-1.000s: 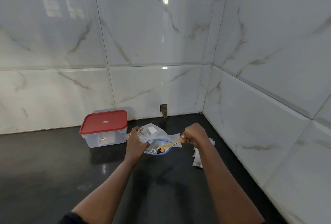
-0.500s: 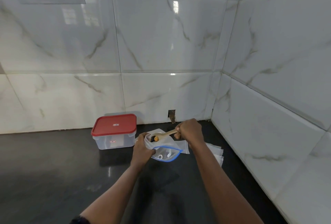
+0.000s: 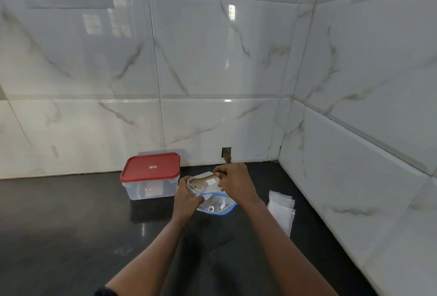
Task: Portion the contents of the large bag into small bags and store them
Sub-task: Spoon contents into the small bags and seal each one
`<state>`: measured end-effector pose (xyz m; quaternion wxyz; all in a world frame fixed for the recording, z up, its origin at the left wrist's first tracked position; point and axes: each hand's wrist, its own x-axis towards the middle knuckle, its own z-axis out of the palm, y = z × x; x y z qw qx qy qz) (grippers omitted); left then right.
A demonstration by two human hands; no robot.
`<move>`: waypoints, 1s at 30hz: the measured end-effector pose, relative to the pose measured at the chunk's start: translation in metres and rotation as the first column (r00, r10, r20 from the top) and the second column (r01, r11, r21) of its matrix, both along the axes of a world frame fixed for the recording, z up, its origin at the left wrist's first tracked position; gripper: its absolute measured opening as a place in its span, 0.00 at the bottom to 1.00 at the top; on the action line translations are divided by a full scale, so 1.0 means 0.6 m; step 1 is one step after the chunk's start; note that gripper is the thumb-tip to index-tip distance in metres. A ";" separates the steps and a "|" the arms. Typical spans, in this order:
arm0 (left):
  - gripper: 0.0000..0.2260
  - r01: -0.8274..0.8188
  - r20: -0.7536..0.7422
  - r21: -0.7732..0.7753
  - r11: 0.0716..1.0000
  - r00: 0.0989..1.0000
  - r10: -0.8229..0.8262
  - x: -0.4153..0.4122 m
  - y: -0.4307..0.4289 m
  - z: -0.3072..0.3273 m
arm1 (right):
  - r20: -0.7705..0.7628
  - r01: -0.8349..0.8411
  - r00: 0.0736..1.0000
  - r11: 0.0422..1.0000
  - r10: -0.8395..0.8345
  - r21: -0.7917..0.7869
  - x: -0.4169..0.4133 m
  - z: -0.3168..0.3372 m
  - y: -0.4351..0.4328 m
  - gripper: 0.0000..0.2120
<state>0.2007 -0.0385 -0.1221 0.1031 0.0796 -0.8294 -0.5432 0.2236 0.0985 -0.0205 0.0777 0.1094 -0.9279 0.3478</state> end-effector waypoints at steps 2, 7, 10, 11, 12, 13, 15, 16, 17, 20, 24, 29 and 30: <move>0.30 -0.008 -0.002 0.000 1.000 1.000 0.008 -0.002 0.000 0.000 | -0.019 -0.035 0.999 0.998 0.036 0.053 0.001 0.004 0.001 0.14; 0.32 -0.007 0.006 0.012 1.000 1.000 0.007 -0.004 -0.001 0.004 | -0.096 -0.033 0.995 0.997 0.039 0.069 0.002 0.019 0.007 0.13; 0.30 -0.002 0.003 0.030 1.000 1.000 0.002 -0.005 -0.001 0.012 | -0.141 0.046 0.989 0.999 -0.042 0.025 0.001 0.035 0.021 0.12; 0.29 -0.002 -0.002 0.028 1.000 1.000 0.002 -0.006 -0.002 0.015 | -0.138 0.079 0.987 0.997 -0.080 -0.011 -0.001 0.040 0.028 0.12; 0.27 -0.004 -0.009 0.021 1.000 1.000 0.004 -0.008 -0.003 0.020 | -0.125 0.109 0.986 0.993 -0.114 -0.047 -0.003 0.045 0.036 0.12; 0.25 -0.012 -0.014 0.015 1.000 1.000 0.012 -0.010 -0.005 0.024 | -0.106 0.134 0.984 0.989 -0.140 -0.066 -0.005 0.049 0.044 0.12; 0.22 -0.036 -0.033 0.005 0.999 0.999 0.037 -0.018 -0.011 0.031 | -0.062 0.154 0.986 0.988 -0.155 -0.026 -0.007 0.050 0.055 0.12; 0.22 -0.045 -0.041 -0.002 0.999 0.998 0.045 -0.021 -0.013 0.034 | -0.044 0.154 0.987 0.988 -0.153 0.022 -0.007 0.046 0.056 0.12; 0.22 -0.047 -0.048 -0.011 0.999 0.998 0.046 -0.024 -0.014 0.037 | -0.033 0.155 0.988 0.985 -0.153 0.076 -0.007 0.039 0.054 0.12; 0.22 -0.028 -0.072 -0.049 0.998 0.997 0.025 -0.026 -0.013 0.045 | -0.004 0.150 0.988 0.968 -0.153 0.200 -0.009 0.003 0.034 0.15; 0.19 -0.028 -0.101 -0.082 0.996 0.995 0.020 -0.026 -0.019 0.047 | 0.083 0.107 0.987 0.953 -0.136 0.285 -0.015 -0.042 -0.008 0.17; 0.17 -0.028 -0.132 -0.104 0.994 0.991 0.014 -0.018 -0.026 0.044 | 0.137 0.061 0.985 0.956 -0.103 0.286 -0.030 -0.083 -0.049 0.15; 0.17 -0.025 -0.137 -0.110 0.994 0.991 0.010 -0.016 -0.025 0.043 | 0.159 0.066 0.981 0.959 -0.113 0.275 -0.034 -0.090 -0.056 0.14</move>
